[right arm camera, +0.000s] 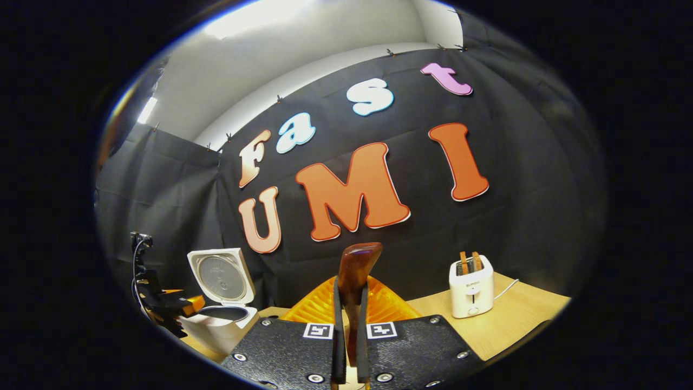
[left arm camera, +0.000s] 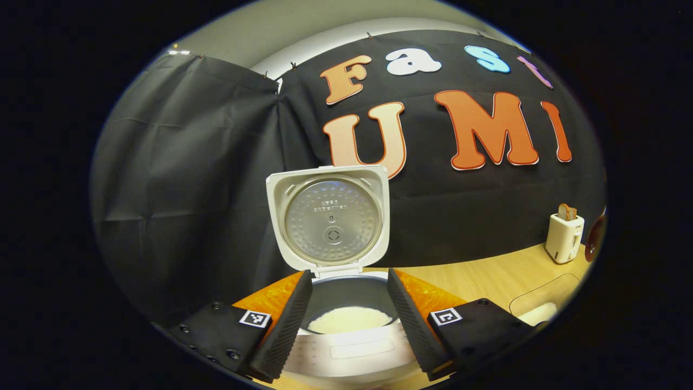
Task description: Close the left gripper, press the button to open the rice cooker; take a wooden spoon from the chopstick holder with the right hand, scoop a spoonful of rice and pour it into the rice cooker, then put the wooden spoon back into the chopstick holder.
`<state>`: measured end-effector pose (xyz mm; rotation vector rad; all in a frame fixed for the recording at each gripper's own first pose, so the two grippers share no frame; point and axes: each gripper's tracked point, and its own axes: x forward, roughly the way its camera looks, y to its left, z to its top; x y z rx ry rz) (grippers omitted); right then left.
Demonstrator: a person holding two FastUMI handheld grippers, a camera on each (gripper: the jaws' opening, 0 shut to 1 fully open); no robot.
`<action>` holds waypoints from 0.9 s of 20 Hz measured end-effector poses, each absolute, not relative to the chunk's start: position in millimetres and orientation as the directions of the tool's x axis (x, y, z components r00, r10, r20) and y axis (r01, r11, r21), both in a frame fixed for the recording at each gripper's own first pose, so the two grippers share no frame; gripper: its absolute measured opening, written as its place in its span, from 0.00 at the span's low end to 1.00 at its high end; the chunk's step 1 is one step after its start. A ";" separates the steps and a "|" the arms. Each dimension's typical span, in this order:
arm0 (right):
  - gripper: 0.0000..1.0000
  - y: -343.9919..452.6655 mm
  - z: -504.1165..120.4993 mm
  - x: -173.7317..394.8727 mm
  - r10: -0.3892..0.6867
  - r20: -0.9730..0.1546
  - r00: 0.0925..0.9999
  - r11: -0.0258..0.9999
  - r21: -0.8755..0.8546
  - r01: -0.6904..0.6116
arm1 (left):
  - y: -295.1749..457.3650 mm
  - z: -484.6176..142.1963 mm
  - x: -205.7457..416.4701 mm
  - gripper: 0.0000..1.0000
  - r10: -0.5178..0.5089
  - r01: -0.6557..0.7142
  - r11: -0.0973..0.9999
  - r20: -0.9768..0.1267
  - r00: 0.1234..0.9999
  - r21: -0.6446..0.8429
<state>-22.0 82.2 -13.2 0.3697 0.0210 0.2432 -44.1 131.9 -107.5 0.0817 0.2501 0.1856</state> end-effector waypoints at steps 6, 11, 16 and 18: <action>0.08 120.4 -50.2 -15.0 0.288 -0.062 0.956 0.906 0.342 -0.251 | 148.0 -112.6 -53.1 0.92 0.216 -0.196 0.975 -0.235 0.948 0.106; 0.08 144.9 -88.6 -15.3 0.306 -0.141 0.941 0.934 0.238 -0.268 | 150.1 -117.5 -55.9 0.92 0.208 -0.190 0.977 -0.240 0.948 0.098; 0.08 156.9 -121.6 -13.0 0.277 -0.219 0.936 0.960 0.115 -0.257 | 153.7 -123.0 -55.9 0.92 0.209 -0.192 0.977 -0.248 0.946 0.090; 0.08 158.9 -128.0 -12.5 0.260 -0.230 0.938 0.966 0.044 -0.256 | 156.3 -125.0 -58.2 0.92 0.214 -0.197 0.976 -0.250 0.944 0.092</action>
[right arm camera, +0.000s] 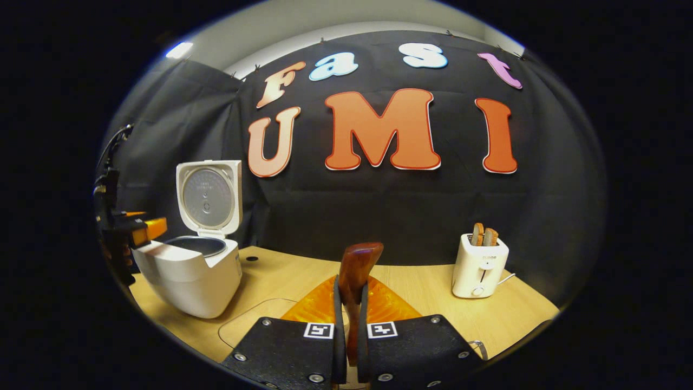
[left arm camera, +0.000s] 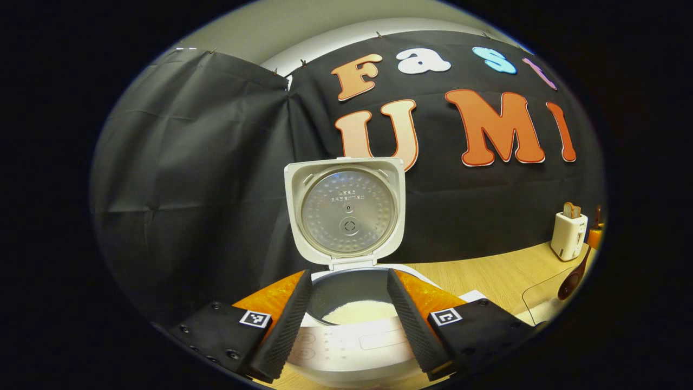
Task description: Close the left gripper, press the button to open the rice cooker; take a wooden spoon from the chopstick holder with the right hand, scoop a spoonful of rice and pour it into the rice cooker, then put the wooden spoon back into the chopstick holder.
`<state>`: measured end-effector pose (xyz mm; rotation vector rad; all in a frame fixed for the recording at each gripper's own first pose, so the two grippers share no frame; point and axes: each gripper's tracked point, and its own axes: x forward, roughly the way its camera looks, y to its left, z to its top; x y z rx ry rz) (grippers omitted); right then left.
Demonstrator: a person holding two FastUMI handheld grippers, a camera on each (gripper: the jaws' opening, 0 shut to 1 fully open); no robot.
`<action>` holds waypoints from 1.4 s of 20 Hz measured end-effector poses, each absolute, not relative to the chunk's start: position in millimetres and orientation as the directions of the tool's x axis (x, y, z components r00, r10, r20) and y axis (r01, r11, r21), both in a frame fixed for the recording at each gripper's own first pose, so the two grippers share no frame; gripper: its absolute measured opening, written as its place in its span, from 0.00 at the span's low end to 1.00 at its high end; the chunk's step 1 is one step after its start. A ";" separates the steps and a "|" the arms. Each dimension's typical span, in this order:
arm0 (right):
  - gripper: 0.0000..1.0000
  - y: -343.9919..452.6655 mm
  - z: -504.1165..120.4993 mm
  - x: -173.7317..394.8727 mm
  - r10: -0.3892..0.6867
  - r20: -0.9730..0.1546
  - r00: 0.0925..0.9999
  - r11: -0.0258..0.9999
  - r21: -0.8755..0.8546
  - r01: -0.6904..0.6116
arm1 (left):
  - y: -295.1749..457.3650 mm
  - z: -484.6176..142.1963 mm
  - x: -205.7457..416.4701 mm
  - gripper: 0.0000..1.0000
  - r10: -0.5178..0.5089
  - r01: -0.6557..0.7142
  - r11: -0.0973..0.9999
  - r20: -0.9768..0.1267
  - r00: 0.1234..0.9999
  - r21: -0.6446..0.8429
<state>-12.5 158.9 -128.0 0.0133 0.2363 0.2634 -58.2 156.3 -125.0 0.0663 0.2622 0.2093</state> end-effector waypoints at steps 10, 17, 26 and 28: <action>0.08 177.5 -159.6 -27.5 0.257 -0.295 0.920 0.959 -0.035 -0.280 | 164.4 -128.2 -57.5 0.92 0.221 -0.202 0.974 -0.248 0.943 0.097; 0.08 188.3 -174.2 -36.4 0.283 -0.356 0.891 0.959 0.127 -0.254 | 167.1 -129.9 -61.7 0.92 0.223 -0.206 0.974 -0.251 0.942 0.092; 0.08 198.4 -177.7 -40.8 0.314 -0.401 0.861 0.878 0.466 -0.104 | 171.5 -127.5 -67.6 0.92 0.225 -0.213 0.974 -0.245 0.943 0.072; 0.08 201.1 -178.8 -40.6 0.326 -0.405 0.854 0.847 0.526 -0.075 | 173.7 -127.6 -69.0 0.91 0.227 -0.217 0.974 -0.244 0.943 0.068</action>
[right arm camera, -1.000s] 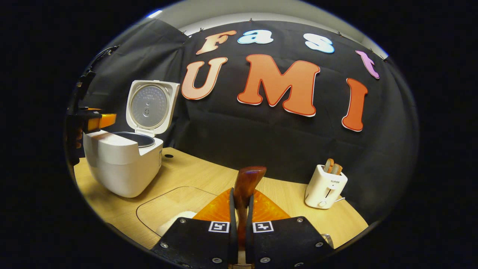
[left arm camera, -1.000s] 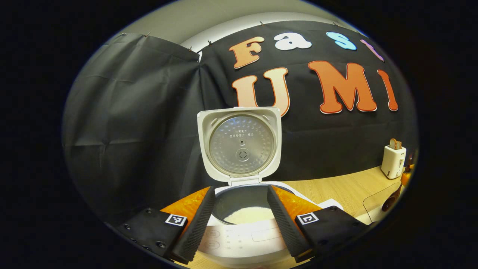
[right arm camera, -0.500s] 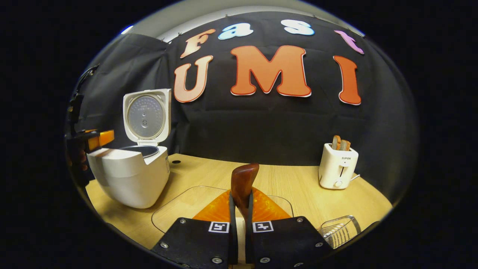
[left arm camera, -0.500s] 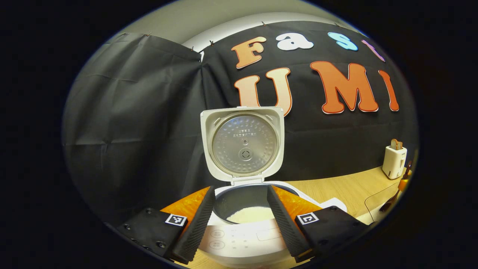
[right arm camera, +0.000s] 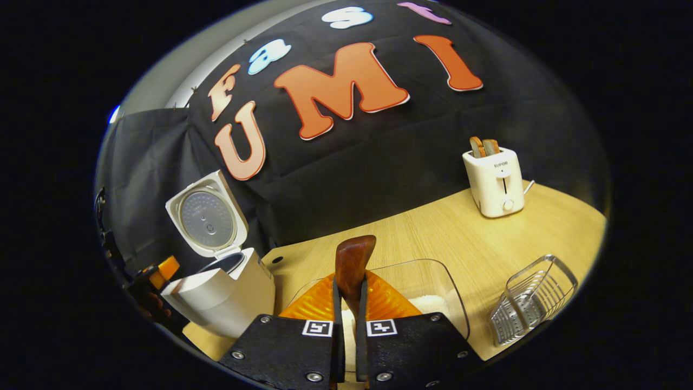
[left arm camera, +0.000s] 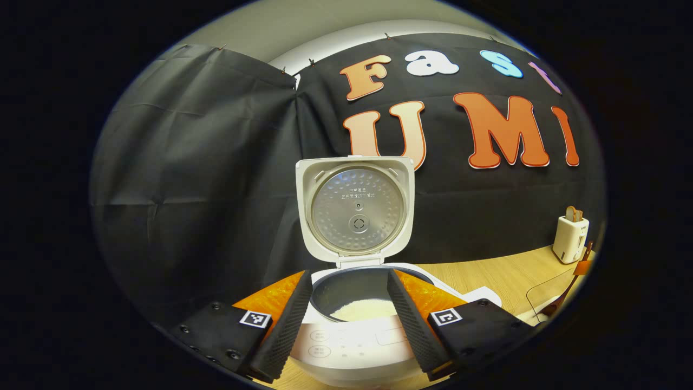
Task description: Close the left gripper, press the button to open the rice cooker; take a wooden spoon from the chopstick holder with the right hand, scoop a spoonful of rice and pour it into the rice cooker, then put the wooden spoon back into the chopstick holder.
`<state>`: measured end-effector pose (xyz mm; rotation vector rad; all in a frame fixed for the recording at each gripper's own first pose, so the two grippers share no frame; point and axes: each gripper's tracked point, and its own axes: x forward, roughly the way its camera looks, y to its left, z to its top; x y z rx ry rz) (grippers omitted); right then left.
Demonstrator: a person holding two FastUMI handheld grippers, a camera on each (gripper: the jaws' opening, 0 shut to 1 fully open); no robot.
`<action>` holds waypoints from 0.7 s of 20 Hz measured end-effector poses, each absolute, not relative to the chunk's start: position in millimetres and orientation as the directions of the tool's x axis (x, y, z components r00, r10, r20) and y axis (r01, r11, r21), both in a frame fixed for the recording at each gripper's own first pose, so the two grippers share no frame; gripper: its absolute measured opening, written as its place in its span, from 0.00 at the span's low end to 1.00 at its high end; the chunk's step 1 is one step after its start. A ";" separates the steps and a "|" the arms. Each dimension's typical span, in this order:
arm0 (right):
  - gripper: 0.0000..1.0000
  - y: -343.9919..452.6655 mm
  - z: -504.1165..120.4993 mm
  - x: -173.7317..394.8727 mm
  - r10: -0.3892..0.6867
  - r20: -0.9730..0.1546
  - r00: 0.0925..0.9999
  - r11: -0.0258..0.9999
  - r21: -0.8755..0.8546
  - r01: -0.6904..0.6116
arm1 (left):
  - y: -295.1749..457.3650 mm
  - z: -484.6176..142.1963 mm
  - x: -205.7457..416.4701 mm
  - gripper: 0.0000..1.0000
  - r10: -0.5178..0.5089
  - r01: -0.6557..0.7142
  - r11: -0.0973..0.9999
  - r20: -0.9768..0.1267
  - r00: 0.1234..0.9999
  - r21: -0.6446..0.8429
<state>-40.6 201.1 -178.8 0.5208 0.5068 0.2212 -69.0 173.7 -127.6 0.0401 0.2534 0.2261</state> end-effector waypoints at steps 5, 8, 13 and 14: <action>0.08 195.1 -181.7 -37.2 0.304 -0.410 0.860 0.814 0.581 -0.010 | 179.7 -126.4 -75.1 0.91 0.236 -0.227 0.972 -0.240 0.942 0.064; 0.08 185.2 -188.1 -34.7 0.305 -0.428 0.851 0.759 0.649 0.055 | 183.3 -123.6 -77.8 0.91 0.240 -0.232 0.971 -0.234 0.942 0.059; 0.08 178.7 -195.4 -31.0 0.292 -0.445 0.846 0.694 0.708 0.132 | 181.4 -117.4 -80.7 0.91 0.237 -0.229 0.971 -0.219 0.946 0.063; 0.08 180.3 -195.3 -31.8 0.294 -0.447 0.845 0.686 0.714 0.140 | 181.8 -116.6 -80.9 0.91 0.237 -0.228 0.972 -0.218 0.947 0.063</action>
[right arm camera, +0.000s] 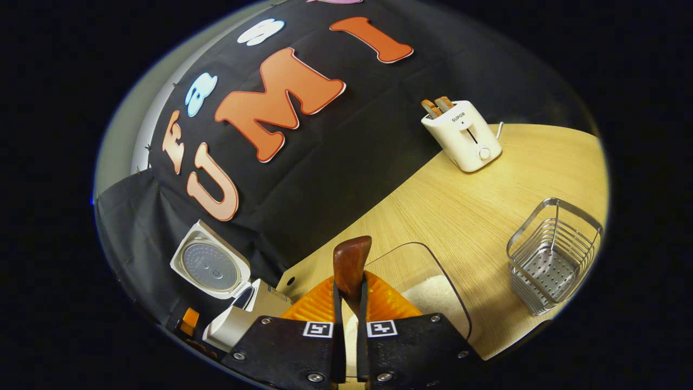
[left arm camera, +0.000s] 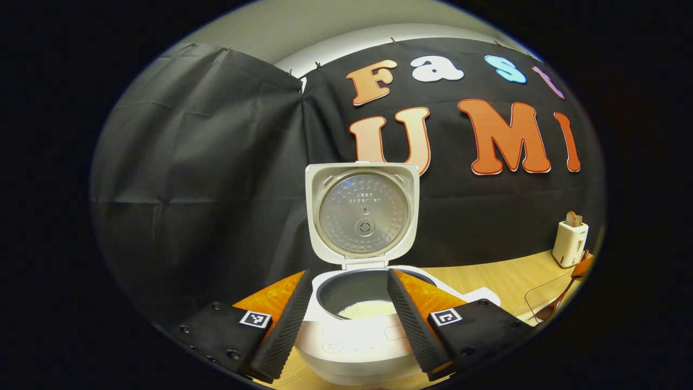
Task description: Close the left gripper, press the button to open the rice cooker; take a wooden spoon from the chopstick holder with the right hand, scoop a spoonful of rice and pour it into the rice cooker, then put the wooden spoon back into the chopstick holder.
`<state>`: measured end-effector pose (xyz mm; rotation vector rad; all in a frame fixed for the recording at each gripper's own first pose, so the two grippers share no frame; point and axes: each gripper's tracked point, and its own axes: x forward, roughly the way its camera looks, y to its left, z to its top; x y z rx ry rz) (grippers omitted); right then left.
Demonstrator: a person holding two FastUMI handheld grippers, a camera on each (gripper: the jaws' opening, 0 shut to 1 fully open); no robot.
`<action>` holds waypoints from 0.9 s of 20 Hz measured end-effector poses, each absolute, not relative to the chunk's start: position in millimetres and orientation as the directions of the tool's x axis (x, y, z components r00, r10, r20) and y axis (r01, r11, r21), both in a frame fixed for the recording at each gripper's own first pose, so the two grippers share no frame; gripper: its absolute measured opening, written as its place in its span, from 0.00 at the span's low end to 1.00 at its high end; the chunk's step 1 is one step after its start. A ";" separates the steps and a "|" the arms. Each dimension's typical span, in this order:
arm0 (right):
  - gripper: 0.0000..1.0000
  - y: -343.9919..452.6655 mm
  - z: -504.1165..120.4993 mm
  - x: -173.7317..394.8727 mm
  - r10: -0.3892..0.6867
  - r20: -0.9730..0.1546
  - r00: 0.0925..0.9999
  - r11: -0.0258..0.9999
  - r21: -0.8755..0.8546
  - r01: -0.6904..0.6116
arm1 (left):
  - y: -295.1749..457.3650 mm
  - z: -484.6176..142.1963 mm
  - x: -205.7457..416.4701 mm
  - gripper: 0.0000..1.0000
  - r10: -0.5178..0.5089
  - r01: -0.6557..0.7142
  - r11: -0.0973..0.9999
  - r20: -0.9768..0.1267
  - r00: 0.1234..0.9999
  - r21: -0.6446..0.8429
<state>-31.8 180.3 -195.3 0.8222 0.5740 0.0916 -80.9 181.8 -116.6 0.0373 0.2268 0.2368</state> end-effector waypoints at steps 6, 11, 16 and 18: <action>0.08 196.1 -202.6 -31.9 0.360 -0.457 0.813 0.595 0.784 0.178 | 182.8 -112.8 -84.7 0.92 0.240 -0.232 0.971 -0.213 0.947 0.061; 0.08 200.5 -205.9 -32.6 0.427 -0.452 0.784 0.461 0.854 0.241 | 185.3 -110.9 -87.7 0.86 0.248 -0.240 0.969 -0.210 0.946 0.062; 0.08 194.1 -205.2 -25.9 0.440 -0.435 0.786 0.382 0.882 0.274 | 188.0 -110.4 -88.3 0.86 0.256 -0.247 0.967 -0.211 0.943 0.069; 0.08 187.0 -198.2 -20.9 0.440 -0.415 0.796 0.336 0.899 0.282 | 189.0 -110.2 -89.1 0.86 0.260 -0.250 0.965 -0.211 0.942 0.073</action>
